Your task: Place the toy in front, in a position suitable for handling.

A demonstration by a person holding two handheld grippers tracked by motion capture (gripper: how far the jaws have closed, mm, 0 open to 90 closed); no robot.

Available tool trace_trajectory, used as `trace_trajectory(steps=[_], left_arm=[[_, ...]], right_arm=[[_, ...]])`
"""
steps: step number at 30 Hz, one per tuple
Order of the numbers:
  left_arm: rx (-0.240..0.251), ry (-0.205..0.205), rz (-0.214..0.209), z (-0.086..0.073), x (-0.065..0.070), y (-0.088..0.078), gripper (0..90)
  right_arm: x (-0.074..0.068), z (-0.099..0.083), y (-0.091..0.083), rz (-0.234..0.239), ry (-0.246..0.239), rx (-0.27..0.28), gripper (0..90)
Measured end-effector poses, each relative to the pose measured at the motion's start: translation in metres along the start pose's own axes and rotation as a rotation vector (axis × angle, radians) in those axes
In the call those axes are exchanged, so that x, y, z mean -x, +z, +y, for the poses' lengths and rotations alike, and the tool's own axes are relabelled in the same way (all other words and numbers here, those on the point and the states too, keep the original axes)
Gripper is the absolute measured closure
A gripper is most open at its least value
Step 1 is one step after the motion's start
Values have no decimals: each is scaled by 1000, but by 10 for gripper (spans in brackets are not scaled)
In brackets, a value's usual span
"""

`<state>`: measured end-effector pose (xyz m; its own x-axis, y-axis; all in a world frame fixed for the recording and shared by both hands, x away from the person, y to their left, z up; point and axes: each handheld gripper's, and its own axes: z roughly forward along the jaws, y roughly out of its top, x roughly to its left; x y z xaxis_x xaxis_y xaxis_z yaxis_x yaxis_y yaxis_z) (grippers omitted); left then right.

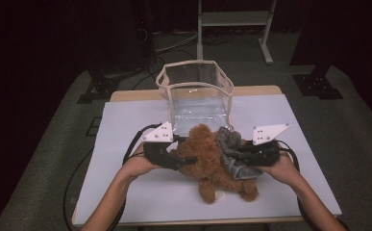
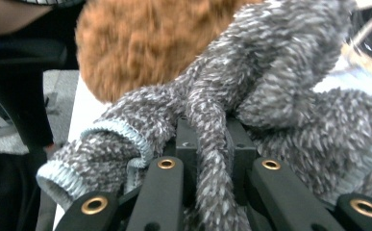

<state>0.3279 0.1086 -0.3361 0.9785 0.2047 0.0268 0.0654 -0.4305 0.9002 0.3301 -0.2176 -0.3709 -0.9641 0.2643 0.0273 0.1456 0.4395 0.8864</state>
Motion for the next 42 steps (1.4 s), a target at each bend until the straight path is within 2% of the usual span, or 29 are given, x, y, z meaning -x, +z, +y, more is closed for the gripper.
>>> trace_trajectory(steps=[4,8,12,15,18,22,26,28,32,39,42], left_arm=[[10,17,-9,9,4,10,352],[11,48,-16,17,8,16,364],[-1,75,-13,23,10,20,367],[0,99,-17,31,12,25,367],[11,115,-20,40,14,31,366],[13,146,-25,55,17,39,366],[24,167,-39,69,20,51,365],[9,190,-43,75,22,57,364],[-23,215,-57,81,27,74,349],[-59,228,-58,85,32,87,286],[-80,233,-63,83,31,89,302]], right_arm=[[0,-11,-15,-13,33,18,794],[-1,-7,-23,-22,35,17,794],[3,5,-36,-15,54,57,796],[4,27,-47,-15,32,88,797],[1,61,-55,-2,-13,95,796],[-2,105,-49,-3,-79,17,794],[0,128,-44,1,-85,-59,793],[3,128,-45,9,-70,-112,792],[4,116,-55,-4,-72,-170,800],[4,93,-70,-17,-52,-187,814],[4,88,-69,-18,-52,-190,814]])
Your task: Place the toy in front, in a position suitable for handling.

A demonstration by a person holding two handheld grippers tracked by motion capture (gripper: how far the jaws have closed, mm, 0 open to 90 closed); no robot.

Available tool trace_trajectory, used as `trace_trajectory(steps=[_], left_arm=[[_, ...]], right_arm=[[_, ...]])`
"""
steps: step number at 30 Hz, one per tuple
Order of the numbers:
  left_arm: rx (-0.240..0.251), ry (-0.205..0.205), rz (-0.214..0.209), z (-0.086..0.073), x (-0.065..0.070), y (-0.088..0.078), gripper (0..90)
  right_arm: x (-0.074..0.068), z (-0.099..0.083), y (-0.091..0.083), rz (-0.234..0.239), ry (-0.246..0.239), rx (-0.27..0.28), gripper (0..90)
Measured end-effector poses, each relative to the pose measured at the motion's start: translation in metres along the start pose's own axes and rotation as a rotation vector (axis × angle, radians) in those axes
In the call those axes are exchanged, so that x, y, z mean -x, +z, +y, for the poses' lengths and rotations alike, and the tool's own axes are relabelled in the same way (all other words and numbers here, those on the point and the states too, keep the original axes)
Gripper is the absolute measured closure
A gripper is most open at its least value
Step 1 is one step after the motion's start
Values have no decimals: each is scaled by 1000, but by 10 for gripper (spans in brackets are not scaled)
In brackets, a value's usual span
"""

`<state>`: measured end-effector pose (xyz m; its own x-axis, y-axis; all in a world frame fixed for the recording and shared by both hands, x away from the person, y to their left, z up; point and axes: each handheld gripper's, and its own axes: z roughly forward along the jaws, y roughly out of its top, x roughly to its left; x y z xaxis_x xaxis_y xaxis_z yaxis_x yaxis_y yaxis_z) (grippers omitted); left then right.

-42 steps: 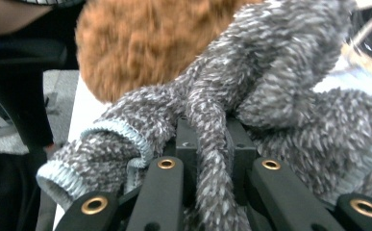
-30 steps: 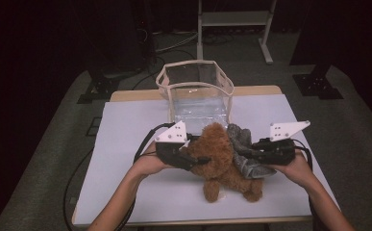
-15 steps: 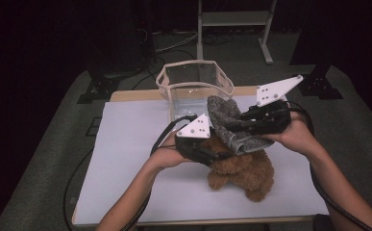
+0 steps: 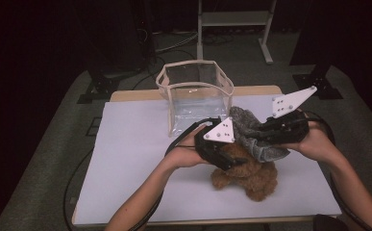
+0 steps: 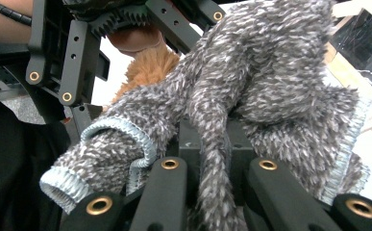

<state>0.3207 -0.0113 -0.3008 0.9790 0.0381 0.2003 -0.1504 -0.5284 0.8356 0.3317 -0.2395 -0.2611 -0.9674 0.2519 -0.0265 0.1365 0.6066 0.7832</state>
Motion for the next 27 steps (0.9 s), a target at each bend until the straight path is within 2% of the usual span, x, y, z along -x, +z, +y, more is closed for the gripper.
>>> trace_trajectory(steps=[3,7,9,11,17,21,24,27], left_arm=[[3,-7,-6,-4,-2,-2,359],[35,-33,11,-5,-3,-5,385],[44,-36,17,-2,-4,-5,383],[36,-35,23,-3,-3,-4,372],[0,-42,23,-6,-3,2,266],[-20,-49,39,-11,-3,-6,197],[-2,-62,70,-29,0,-25,175],[-15,-119,113,-60,0,-42,166]], right_arm=[[-2,2,4,-12,-21,-17,813],[-7,13,4,-2,-51,29,811],[-9,20,6,27,-57,56,810],[-10,23,9,17,-72,29,811],[-4,10,14,12,-56,-41,820],[0,8,19,26,-50,-55,824],[1,10,29,31,-55,-79,826],[2,11,40,29,-55,-98,826]])
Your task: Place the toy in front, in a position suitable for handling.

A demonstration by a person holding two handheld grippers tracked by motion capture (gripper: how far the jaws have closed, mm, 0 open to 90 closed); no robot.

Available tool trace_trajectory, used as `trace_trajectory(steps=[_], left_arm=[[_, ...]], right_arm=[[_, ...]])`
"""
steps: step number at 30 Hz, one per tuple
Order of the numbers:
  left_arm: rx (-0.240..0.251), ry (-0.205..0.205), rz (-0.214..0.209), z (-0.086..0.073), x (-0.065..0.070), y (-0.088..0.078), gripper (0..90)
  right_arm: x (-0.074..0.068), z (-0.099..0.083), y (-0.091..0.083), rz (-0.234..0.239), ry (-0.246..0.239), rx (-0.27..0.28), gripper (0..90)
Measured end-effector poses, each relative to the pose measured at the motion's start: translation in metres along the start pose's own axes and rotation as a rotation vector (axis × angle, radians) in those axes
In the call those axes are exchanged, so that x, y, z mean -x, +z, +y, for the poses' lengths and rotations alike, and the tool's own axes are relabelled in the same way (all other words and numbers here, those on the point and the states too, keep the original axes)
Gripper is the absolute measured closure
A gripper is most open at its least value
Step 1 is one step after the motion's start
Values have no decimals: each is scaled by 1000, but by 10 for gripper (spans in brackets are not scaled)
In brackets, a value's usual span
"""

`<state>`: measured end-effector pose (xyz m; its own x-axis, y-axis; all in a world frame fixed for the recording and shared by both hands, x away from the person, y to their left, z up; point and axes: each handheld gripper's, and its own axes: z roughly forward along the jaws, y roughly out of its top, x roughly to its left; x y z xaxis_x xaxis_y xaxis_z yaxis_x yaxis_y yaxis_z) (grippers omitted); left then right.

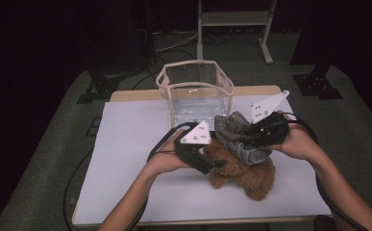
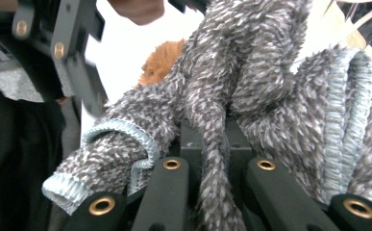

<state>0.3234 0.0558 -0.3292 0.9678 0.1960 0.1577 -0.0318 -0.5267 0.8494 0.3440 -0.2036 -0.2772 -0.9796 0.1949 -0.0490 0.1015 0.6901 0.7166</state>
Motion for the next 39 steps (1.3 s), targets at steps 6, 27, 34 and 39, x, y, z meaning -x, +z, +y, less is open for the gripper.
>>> trace_trajectory(steps=[6,27,34,39], left_arm=[[54,-64,-44,-21,-2,11,219],[146,-59,-41,-3,-1,16,397],[157,-59,-62,5,0,31,354],[172,-61,-70,6,1,29,381]], right_arm=[[2,-1,2,6,21,18,825],[-11,15,-28,-35,-10,82,817],[-11,9,-30,-30,2,84,817],[-16,22,-26,-34,-29,59,816]])
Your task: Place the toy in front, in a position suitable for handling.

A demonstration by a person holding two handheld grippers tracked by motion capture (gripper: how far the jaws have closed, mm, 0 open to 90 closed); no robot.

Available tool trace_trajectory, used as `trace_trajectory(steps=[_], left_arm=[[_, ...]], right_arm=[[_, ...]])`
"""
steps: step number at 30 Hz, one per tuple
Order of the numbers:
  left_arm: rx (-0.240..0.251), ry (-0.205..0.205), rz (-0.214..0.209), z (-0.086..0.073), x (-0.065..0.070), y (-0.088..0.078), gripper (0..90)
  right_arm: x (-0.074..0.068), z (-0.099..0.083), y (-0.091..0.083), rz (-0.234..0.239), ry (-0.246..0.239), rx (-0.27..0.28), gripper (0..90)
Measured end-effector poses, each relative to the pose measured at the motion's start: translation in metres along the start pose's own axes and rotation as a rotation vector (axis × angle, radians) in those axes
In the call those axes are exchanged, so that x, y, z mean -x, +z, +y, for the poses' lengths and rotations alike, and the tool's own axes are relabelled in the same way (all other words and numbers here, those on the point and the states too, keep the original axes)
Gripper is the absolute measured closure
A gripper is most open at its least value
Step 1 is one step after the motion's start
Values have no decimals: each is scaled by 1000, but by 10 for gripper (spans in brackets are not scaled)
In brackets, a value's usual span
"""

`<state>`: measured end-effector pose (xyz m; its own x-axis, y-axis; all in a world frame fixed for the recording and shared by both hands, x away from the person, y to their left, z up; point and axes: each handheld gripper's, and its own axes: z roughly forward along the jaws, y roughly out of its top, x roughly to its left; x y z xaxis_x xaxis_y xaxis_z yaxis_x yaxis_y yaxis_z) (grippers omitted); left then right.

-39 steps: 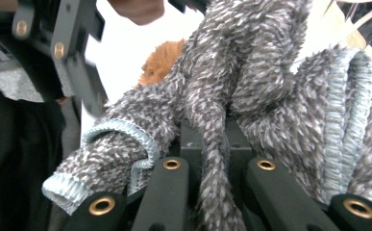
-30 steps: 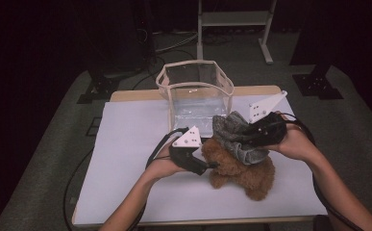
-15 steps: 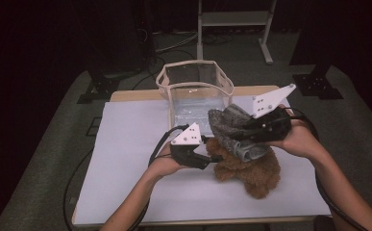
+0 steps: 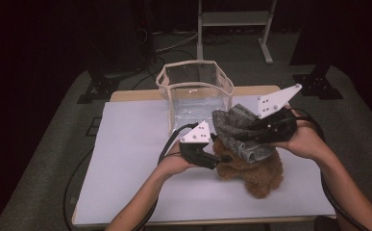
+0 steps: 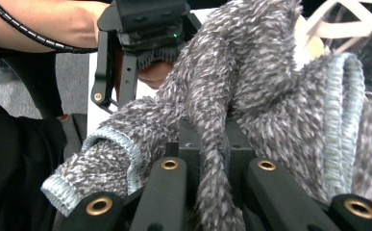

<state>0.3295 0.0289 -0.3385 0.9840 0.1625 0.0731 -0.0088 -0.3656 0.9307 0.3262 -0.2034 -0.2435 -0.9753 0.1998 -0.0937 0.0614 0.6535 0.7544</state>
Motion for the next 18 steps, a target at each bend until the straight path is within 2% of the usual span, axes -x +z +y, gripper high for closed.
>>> trace_trajectory(steps=[3,8,10,12,14,15,18], left_arm=[[4,-7,6,-2,-2,-4,369],[9,-3,-13,0,0,-5,380],[2,9,-11,1,1,-2,371],[5,12,-1,2,1,0,341],[17,-16,17,3,0,2,263],[25,-23,11,5,0,3,238],[9,-22,22,9,3,11,169]], right_arm=[[-2,7,4,-14,-34,-20,814],[2,0,-14,-45,-4,13,813],[5,-6,-22,-45,29,32,814],[7,-11,-23,-54,40,21,815],[6,-15,-21,-38,55,35,816],[5,-17,-19,-25,55,43,816],[3,-18,-12,-11,54,51,816]])
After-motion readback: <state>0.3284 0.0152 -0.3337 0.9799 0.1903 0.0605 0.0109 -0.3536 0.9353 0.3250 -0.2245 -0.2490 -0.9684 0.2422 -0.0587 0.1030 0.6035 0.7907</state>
